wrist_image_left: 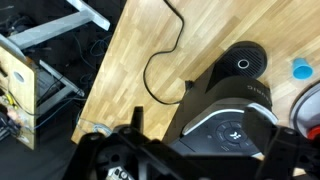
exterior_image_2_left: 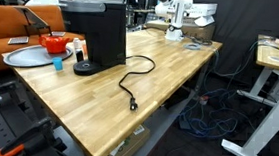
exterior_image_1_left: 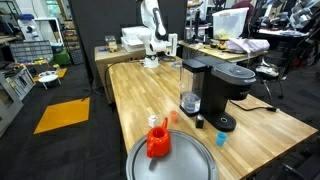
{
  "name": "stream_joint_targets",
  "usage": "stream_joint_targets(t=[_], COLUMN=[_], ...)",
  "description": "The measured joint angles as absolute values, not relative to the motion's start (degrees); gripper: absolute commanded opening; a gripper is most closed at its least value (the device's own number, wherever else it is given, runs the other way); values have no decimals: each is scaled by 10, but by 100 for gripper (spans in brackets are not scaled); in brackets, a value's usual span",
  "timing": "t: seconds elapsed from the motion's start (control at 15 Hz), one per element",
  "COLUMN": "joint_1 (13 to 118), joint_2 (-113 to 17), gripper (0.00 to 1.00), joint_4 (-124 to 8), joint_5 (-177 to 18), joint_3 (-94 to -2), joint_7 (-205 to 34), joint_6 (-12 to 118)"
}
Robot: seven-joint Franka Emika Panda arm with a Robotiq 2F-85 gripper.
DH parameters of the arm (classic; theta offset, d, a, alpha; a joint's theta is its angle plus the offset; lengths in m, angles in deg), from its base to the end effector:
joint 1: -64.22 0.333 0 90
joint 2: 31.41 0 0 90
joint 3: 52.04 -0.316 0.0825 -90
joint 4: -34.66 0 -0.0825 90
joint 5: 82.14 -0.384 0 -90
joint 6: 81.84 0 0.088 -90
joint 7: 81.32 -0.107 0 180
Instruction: Open the coffee machine chamber
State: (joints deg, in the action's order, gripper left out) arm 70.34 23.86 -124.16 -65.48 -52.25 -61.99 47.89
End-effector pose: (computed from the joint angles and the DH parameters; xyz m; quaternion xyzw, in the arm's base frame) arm 0.3053 0.0264 0.5150 0.9252 0.2769 0.2076 0.1556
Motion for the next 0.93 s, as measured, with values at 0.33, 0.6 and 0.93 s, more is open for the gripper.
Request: stream_joint_targets(t=[0.33,0.6,0.93], joint_1=[743,743,743], joint_2=[259,257,257], gripper=[100,100,100], joint_4=[-1242,-1243,-1242], joint_5=[-632,-632,-624], joint_3=[-554,-548,-549], joint_7=[-606,-606,-606], joint_6=[485,485,493])
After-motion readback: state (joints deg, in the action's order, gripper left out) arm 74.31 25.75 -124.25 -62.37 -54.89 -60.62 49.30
